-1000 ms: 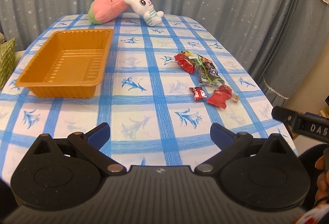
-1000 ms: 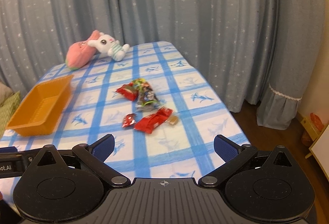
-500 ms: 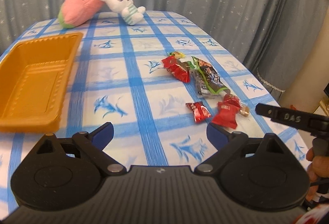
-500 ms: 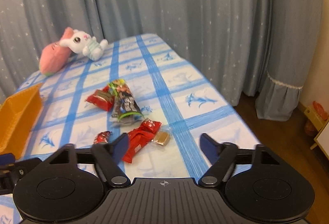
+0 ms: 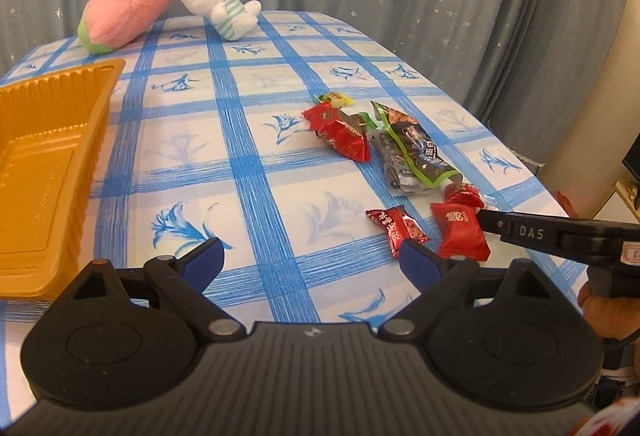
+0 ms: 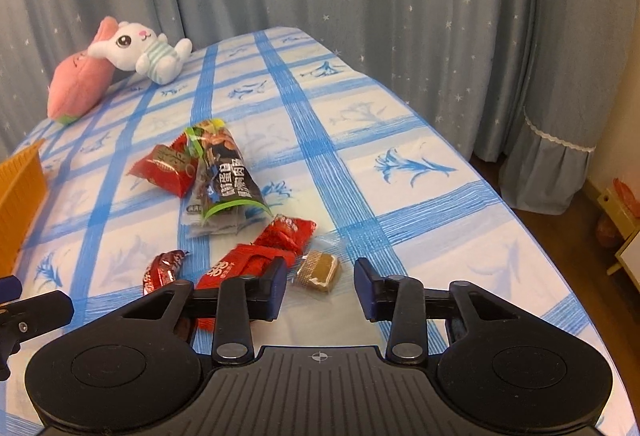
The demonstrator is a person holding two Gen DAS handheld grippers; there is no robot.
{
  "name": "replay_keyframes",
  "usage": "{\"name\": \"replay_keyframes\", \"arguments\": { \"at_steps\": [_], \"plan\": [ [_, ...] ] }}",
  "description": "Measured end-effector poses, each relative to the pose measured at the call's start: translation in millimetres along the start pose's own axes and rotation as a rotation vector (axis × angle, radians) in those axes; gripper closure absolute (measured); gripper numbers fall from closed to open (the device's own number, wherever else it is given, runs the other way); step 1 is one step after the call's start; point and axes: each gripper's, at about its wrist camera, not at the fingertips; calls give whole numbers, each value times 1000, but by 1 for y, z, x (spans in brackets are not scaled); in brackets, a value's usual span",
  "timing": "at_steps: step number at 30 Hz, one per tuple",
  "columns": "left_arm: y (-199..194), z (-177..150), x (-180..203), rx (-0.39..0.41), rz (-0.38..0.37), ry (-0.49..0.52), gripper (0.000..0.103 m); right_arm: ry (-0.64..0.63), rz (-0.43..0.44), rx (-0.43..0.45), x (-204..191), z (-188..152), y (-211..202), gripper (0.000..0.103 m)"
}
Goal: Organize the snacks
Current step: 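Reach the left tool to a small red candy while the right tool grasps a clear wrapped candy, then close the left tool on the small red candy and lift it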
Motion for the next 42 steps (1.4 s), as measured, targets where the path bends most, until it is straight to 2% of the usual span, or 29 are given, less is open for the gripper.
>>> {"name": "replay_keyframes", "arguments": {
  "at_steps": [3,6,12,19,23,24,28,30,34,36,38,42],
  "plan": [
    [2,0,1,-1,-11,-3,10,-24,-15,4,-3,-1,3,68],
    [4,0,2,1,-14,-1,10,-42,-18,4,-6,-1,6,79],
    [8,3,7,5,-43,-19,12,-54,-13,-6,-10,-2,6,81],
    [16,6,20,14,-63,-8,18,-65,57,-28,-19,-6,5,81],
    [29,8,30,-1,-82,16,28,-23,14,-7,-12,-6,-1,81],
    [32,8,33,-4,-86,21,33,-13,8,-3,-10,-5,-3,81],
    [41,9,41,-7,-114,13,39,5,-2,7,-5,-3,-7,81],
    [45,10,46,-10,-125,13,46,9,-4,5,-4,-3,-8,81],
    [51,11,55,-12,-106,49,56,13,-6,2,-2,-3,-9,81],
    [50,11,57,-10,-87,75,70,14,-5,4,-3,-2,-10,81],
    [49,10,56,-7,-70,97,78,8,-2,8,-5,-2,-10,81],
    [45,7,53,2,-56,130,79,-8,6,12,-11,-2,-12,81]
  ]
}}
Point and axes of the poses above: each gripper's, at about its wrist camera, not at the fingertips, and y roughly the way its jaws point, x to its right, z to its top, and after that the axes turned 13 degrees about z, right-handed
